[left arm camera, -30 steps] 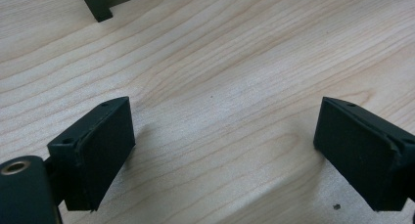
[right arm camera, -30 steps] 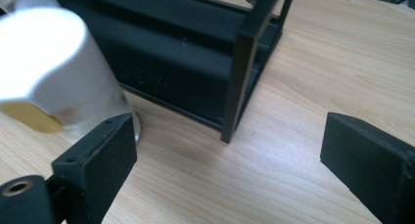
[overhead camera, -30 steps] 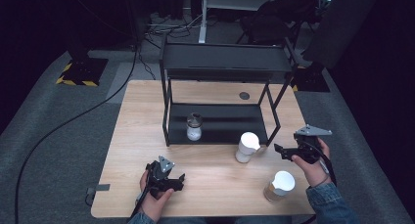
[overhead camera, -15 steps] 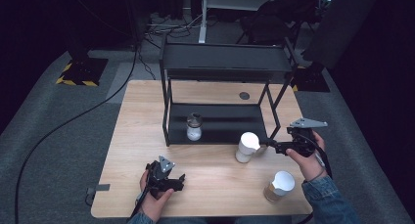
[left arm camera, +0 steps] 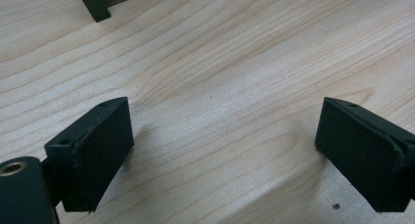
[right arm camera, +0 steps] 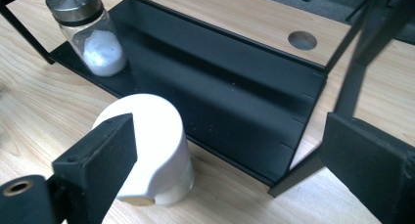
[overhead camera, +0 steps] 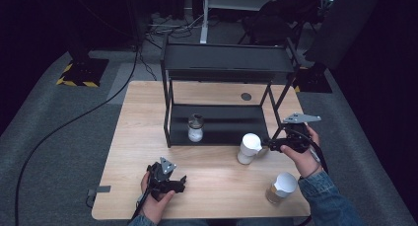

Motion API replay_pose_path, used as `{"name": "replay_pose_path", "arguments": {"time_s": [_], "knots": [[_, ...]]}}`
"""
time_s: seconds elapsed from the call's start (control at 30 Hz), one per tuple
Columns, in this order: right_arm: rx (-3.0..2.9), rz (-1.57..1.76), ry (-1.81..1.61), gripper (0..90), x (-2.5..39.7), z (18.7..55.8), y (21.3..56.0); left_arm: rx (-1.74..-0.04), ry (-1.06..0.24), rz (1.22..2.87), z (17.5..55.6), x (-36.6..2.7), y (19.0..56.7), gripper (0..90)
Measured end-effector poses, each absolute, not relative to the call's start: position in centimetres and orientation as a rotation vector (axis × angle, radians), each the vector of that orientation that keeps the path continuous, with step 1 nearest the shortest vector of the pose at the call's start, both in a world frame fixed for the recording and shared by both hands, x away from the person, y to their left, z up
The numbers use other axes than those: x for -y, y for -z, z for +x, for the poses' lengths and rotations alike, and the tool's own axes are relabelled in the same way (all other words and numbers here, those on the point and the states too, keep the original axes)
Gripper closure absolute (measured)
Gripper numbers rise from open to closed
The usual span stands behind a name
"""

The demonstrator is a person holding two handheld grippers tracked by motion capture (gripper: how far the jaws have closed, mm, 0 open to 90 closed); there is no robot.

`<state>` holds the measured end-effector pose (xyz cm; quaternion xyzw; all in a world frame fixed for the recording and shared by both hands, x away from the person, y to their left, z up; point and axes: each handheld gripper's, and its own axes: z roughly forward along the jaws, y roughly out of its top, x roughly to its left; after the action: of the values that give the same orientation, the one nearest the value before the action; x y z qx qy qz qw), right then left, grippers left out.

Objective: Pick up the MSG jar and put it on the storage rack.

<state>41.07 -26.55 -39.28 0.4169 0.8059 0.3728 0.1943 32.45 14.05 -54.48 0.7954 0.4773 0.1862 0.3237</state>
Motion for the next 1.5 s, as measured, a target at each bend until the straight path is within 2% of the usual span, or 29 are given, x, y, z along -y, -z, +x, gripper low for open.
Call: {"name": "replay_pose_path", "arguments": {"time_s": [0.6, 1.27, 1.5], "knots": [[-2.297, 1.115, -1.059, 6.6, 23.4, 42.0, 38.4, -1.252, -0.488, 2.087, 32.4, -14.0, 54.5, 7.0], [-2.338, 1.137, -1.048, 5.4, 21.1, 42.3, 39.6, -1.25, -0.487, 2.088, 32.4, -14.1, 54.5, 6.9], [-2.391, 1.163, -1.0, 7.6, 20.6, 42.5, 40.8, -1.248, -0.487, 2.089, 32.5, -14.1, 54.5, 6.9]]}}
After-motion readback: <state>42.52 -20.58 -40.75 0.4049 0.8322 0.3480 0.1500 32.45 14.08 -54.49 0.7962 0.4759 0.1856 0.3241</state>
